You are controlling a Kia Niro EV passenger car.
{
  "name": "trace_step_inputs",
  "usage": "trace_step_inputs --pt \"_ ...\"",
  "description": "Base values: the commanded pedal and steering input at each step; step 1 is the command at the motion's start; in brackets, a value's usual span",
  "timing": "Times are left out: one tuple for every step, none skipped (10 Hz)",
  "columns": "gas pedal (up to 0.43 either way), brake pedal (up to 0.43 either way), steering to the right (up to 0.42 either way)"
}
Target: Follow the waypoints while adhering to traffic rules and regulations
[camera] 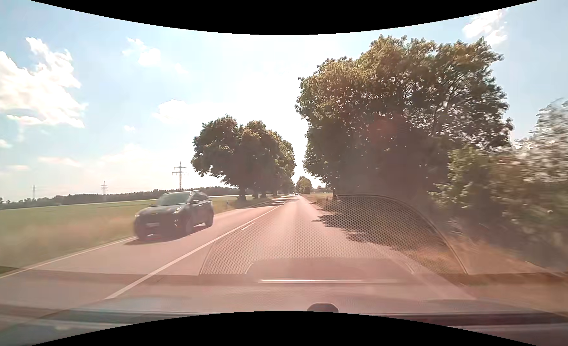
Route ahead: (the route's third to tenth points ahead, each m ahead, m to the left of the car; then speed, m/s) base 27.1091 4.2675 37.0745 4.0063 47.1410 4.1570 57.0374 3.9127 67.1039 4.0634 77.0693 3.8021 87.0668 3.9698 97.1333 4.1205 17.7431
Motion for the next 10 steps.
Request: trace_step_inputs --pt "0.228 0.000 -0.002" --pt "0.228 0.000 -0.002" --pt "0.228 0.000 -0.002" --pt "0.228 0.000 -0.002" --pt "0.228 0.000 -0.002" --pt "0.228 0.000 -0.002" --pt "0.228 0.000 -0.002" --pt "0.228 0.000 -0.003" --pt "0.228 0.000 -0.003" --pt "0.228 0.000 -0.003"
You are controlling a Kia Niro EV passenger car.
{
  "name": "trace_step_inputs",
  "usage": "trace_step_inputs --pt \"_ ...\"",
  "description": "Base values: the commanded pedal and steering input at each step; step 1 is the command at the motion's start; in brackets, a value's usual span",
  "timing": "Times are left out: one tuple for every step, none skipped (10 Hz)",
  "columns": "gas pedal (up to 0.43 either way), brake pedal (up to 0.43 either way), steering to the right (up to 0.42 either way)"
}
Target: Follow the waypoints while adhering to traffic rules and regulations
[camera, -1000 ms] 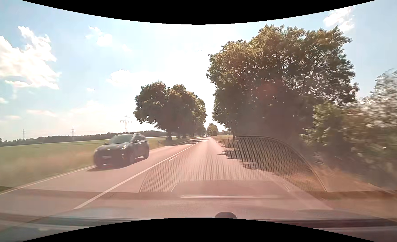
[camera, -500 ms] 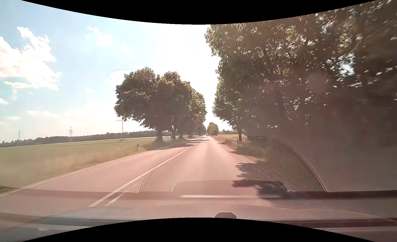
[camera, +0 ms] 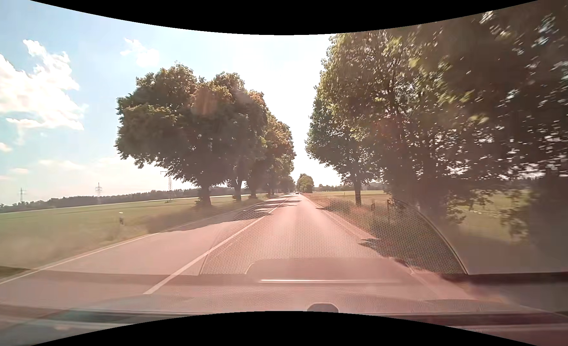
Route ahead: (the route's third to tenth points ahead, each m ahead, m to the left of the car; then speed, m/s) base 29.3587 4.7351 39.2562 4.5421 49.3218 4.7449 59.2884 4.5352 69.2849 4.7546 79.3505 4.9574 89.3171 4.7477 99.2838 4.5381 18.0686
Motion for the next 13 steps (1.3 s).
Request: trace_step_inputs --pt "0.228 0.000 -0.003" --pt "0.228 0.000 -0.003" --pt "0.228 0.000 -0.003" --pt "0.228 0.000 -0.003" --pt "0.228 0.000 -0.003" --pt "0.228 0.000 -0.003" --pt "0.228 0.000 -0.003" --pt "0.228 0.000 -0.003" --pt "0.228 0.000 -0.003" --pt "0.228 0.000 -0.003" --pt "0.228 0.000 -0.003" --pt "0.228 0.000 -0.003" --pt "0.228 0.000 -0.003"
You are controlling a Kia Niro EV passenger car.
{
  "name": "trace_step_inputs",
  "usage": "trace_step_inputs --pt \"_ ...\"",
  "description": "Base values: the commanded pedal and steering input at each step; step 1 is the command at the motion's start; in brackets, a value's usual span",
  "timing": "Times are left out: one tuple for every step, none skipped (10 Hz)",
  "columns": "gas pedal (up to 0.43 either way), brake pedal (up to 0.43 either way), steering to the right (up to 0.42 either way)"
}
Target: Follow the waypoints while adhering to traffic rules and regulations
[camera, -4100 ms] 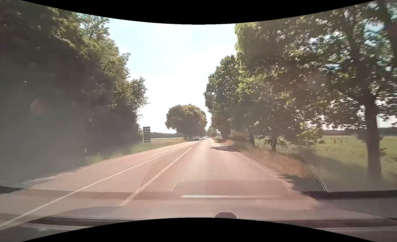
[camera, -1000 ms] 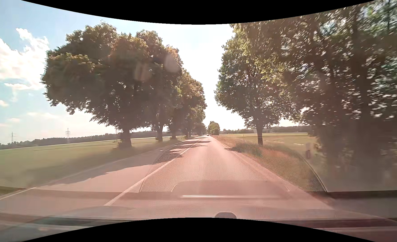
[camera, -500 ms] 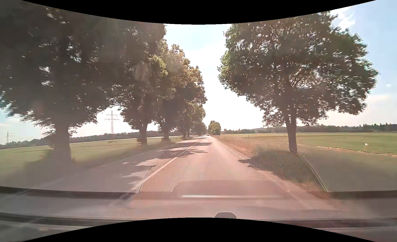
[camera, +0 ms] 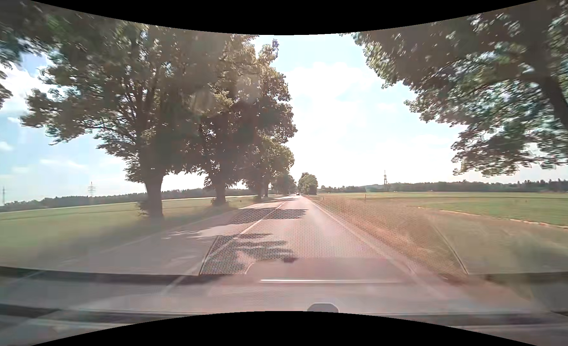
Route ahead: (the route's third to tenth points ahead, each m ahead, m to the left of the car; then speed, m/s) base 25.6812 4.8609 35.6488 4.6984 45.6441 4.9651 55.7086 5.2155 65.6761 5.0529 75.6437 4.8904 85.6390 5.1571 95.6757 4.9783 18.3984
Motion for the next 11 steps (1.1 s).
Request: trace_step_inputs --pt "0.228 0.000 -0.003" --pt "0.228 0.000 -0.003" --pt "0.228 0.000 -0.003" --pt "0.228 0.000 -0.003" --pt "0.220 0.000 -0.003" --pt "0.220 0.000 -0.003" --pt "0.220 0.000 -0.002" --pt "0.220 0.000 -0.002" --pt "0.220 0.000 -0.002" --pt "0.220 0.000 -0.002" --pt "0.220 0.000 -0.002"
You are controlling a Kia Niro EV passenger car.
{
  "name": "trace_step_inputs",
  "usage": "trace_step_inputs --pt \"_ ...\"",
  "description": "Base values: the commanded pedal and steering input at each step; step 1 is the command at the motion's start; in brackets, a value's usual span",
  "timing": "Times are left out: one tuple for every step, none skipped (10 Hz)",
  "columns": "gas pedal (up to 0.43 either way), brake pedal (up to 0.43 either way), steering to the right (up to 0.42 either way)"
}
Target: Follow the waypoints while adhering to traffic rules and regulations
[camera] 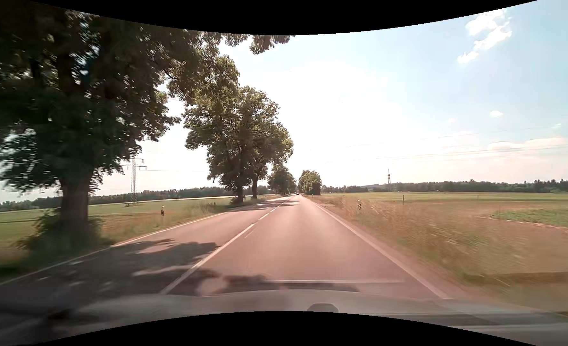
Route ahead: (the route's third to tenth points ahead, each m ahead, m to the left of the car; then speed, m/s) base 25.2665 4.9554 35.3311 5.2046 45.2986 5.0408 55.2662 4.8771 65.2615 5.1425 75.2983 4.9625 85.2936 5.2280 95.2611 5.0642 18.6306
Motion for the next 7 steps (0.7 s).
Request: trace_step_inputs --pt "0.220 0.000 -0.002" --pt "0.220 0.000 -0.002" --pt "0.220 0.000 -0.002" --pt "0.220 0.000 -0.002" --pt "0.220 0.000 -0.002" --pt "0.220 0.000 -0.002" --pt "0.220 0.000 -0.002"
